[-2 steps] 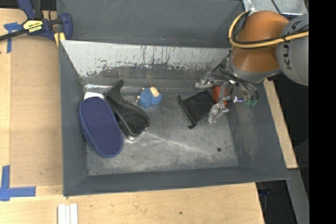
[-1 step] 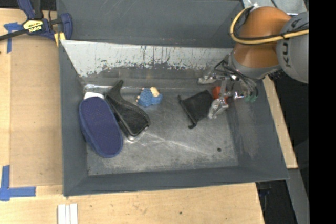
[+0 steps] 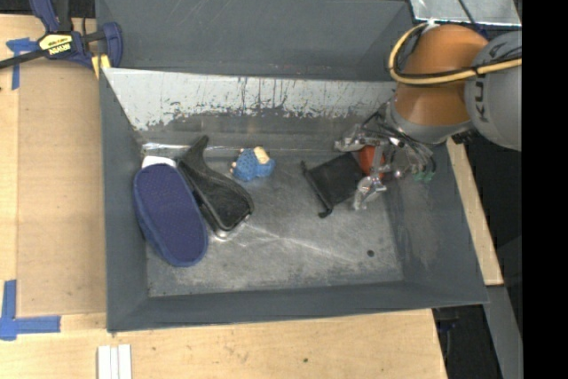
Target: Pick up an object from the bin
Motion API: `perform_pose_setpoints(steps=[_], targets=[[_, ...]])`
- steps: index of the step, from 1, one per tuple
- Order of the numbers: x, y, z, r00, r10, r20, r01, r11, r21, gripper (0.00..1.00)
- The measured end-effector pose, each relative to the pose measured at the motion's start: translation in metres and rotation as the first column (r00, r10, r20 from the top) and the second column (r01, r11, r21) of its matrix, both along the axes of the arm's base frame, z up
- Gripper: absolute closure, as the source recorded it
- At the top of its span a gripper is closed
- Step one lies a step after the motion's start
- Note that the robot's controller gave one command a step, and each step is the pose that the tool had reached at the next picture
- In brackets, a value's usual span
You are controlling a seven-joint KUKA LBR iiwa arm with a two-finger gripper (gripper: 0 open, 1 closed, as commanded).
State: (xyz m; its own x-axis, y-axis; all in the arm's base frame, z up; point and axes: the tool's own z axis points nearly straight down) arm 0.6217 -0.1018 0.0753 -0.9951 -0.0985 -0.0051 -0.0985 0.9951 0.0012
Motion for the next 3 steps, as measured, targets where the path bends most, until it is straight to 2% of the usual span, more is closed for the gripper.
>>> perform_pose_setpoints(steps=[1,2,3], targets=[[0.001,0.0,0.001,1.0,0.0,-0.002,0.0,1.0,-0.001,0.0],[0.005,-0.001,0.006,1.0,-0.001,0.013,0.001,1.0,-0.003,1.0],[0.007,-0.001,0.023,1.0,-0.001,0.003,0.001,1.0,-0.003,1.0]])
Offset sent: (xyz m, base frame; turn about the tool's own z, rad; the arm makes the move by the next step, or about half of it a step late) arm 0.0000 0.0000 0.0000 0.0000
